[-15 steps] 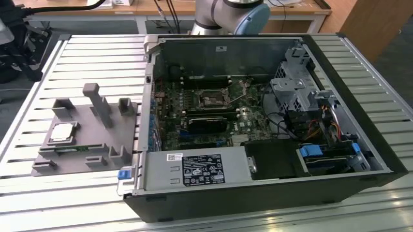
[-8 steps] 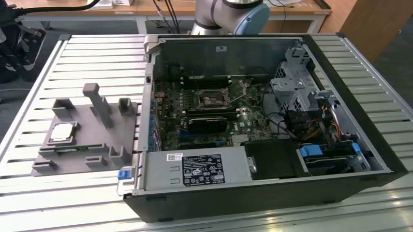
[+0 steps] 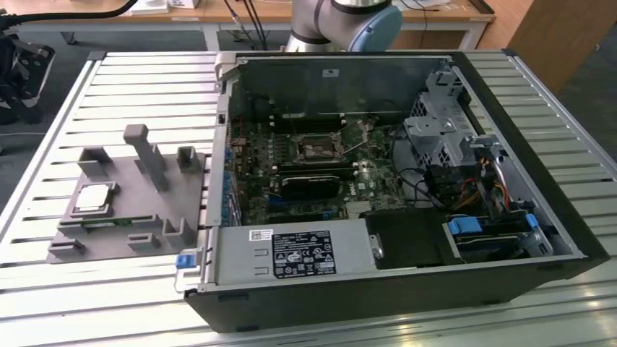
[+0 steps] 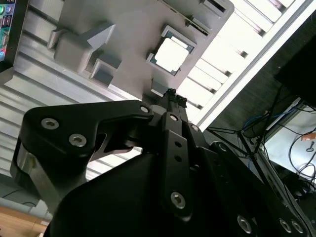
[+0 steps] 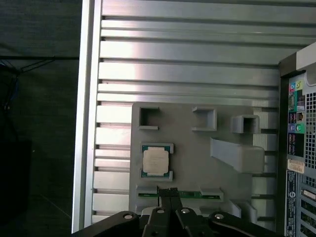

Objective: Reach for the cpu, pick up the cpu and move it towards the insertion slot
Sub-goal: 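Reach for the cpu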

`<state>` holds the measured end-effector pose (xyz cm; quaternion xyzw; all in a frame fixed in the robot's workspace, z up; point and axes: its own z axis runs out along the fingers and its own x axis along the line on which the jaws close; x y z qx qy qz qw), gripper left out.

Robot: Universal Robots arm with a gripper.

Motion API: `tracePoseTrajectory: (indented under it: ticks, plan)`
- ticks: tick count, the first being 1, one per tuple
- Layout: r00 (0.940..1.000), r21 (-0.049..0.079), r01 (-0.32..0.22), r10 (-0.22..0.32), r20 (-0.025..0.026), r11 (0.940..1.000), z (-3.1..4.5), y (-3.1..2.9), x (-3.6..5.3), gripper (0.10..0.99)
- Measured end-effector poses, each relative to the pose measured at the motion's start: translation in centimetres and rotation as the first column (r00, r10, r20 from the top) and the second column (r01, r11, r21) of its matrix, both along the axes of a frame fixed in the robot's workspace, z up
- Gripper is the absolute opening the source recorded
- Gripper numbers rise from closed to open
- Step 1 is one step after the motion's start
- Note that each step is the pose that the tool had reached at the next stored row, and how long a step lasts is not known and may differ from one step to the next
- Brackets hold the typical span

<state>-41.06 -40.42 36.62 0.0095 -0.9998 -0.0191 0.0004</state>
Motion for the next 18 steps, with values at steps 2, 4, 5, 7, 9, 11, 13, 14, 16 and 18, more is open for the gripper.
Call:
tracePoseTrajectory:
  ticks: [2, 4, 5, 7, 9, 11, 13, 14, 16, 18]
  plan:
    - [1.0, 0.0, 0.0, 0.0, 0.0, 1.0, -0.07, 0.0, -0.38, 0.106]
    - [1.0, 0.0, 0.0, 0.0, 0.0002, 1.0, -0.19, -0.01, -0.46, 0.106]
    - [1.0, 0.0, 0.0, 0.0, 0.0001, 1.0, -0.24, -0.02, -0.46, 0.114]
    - [1.0, 0.0, 0.0, 0.0, 0.0006, 1.0, -0.44, -0.14, -0.49, 0.169]
    - [1.0, 0.0, 0.0, 0.0, 0.0004, 1.0, -0.76, -0.2, -0.5, 0.294]
    - [1.0, 0.0, 0.0, 0.0, 0.0006, 1.0, -1.14, -0.22, -0.5, 0.353]
    - [1.0, 0.0, 0.0, 0.0, 0.0004, 1.0, -1.66, -0.26, -0.49, 0.412]
    - [1.0, 0.0, 0.0, 0.0, -0.0001, 1.0, -1.83, -0.26, -0.49, 0.525]
    - [1.0, 0.001, 0.0, 0.0, -0.001, 1.0, -2.19, -0.28, -0.49, 0.584]
    - [1.0, 0.001, 0.0, 0.0, -0.0015, 1.0, -2.57, -0.29, -0.49, 0.647]
